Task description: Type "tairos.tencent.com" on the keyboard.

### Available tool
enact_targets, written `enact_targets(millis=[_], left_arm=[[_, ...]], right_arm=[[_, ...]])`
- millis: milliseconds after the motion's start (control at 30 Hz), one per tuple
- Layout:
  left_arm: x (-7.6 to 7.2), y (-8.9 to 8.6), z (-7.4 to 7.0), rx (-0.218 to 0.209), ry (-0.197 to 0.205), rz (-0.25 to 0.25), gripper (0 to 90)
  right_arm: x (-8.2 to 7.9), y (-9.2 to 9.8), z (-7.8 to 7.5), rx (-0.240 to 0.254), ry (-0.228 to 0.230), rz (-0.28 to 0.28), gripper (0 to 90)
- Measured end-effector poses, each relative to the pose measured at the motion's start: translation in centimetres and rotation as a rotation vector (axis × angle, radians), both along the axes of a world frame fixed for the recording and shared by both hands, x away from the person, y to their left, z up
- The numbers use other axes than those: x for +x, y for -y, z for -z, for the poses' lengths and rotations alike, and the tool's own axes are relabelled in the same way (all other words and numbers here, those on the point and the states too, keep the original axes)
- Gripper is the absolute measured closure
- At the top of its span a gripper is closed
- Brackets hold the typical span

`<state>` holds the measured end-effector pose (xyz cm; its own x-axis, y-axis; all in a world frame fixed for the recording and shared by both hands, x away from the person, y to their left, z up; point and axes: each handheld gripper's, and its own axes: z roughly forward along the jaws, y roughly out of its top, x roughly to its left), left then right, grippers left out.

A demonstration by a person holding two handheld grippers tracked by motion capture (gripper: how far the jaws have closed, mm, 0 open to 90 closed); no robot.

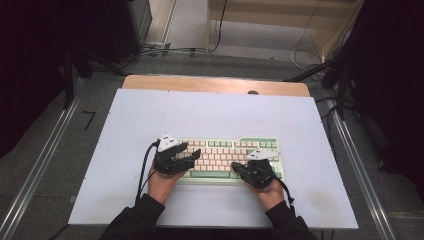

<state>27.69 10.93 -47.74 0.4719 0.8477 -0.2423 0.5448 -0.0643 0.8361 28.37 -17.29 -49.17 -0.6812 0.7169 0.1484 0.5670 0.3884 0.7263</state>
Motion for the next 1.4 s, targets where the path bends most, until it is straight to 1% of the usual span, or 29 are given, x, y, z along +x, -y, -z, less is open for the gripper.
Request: enact_targets(millis=[67,100,233,267,300,333,433,533,667,767,867,967,1133,1167,1233,1333,1400], left_arm=[[0.0,0.0,0.0,-0.001,0.000,0.000,41.2],[0.0,-0.1,0.0,-0.003,0.001,0.000,41.2],[0.0,-0.1,0.0,0.001,0.000,-0.002,41.2],[0.0,-0.1,0.0,0.000,0.000,0.000,41.2],[0.0,-0.1,0.0,0.000,-0.001,0.000,41.2],[0.0,-0.1,0.0,0.002,-0.001,0.000,41.2],[0.0,0.0,0.0,0.003,-0.002,-0.002,41.7],[0.0,0.0,0.0,0.004,-0.004,-0.002,41.7],[0.0,0.0,0.1,0.004,-0.002,-0.002,42.4],[0.0,-0.1,0.1,-0.002,-0.003,0.001,44.9],[-0.1,-0.2,0.1,-0.007,-0.006,0.011,49.3],[-0.2,-0.3,0.1,-0.012,-0.007,0.023,56.2],[-0.6,-0.4,0.2,-0.031,-0.007,0.057,77.2],[-0.7,-0.5,0.2,-0.032,-0.012,0.065,82.4],[-0.8,-0.5,0.2,-0.036,-0.022,0.080,90.0],[-1.0,-0.5,0.4,-0.038,-0.037,0.100,90.0],[-1.1,-0.4,0.5,-0.031,-0.052,0.118,90.0]], right_arm=[[0.0,0.0,-0.1,-0.001,-0.005,-0.001,87.7],[0.0,0.1,-0.2,0.000,0.002,-0.001,87.6],[0.0,0.7,-1.0,0.059,0.029,0.026,86.6],[0.0,0.9,-1.1,0.077,0.033,0.031,83.4],[0.1,1.1,-1.2,0.090,0.038,0.042,78.3],[0.1,1.2,-1.3,0.095,0.042,0.049,73.8],[0.3,1.5,-1.4,0.110,0.051,0.066,52.0],[0.4,1.6,-1.4,0.110,0.053,0.068,42.1],[0.5,1.6,-1.4,0.114,0.058,0.077,35.1],[0.6,1.7,-1.4,0.116,0.057,0.084,33.1],[0.7,1.8,-1.4,0.119,0.061,0.088,32.6],[0.9,1.7,-1.4,0.121,0.053,0.090,31.2],[1.2,1.6,-1.5,0.122,0.051,0.090,30.5],[1.3,1.5,-1.5,0.124,0.052,0.089,30.5],[1.4,1.4,-1.6,0.128,0.055,0.086,30.6],[1.6,1.2,-1.7,0.129,0.054,0.085,30.7],[1.7,1.0,-1.8,0.129,0.057,0.082,30.9]])
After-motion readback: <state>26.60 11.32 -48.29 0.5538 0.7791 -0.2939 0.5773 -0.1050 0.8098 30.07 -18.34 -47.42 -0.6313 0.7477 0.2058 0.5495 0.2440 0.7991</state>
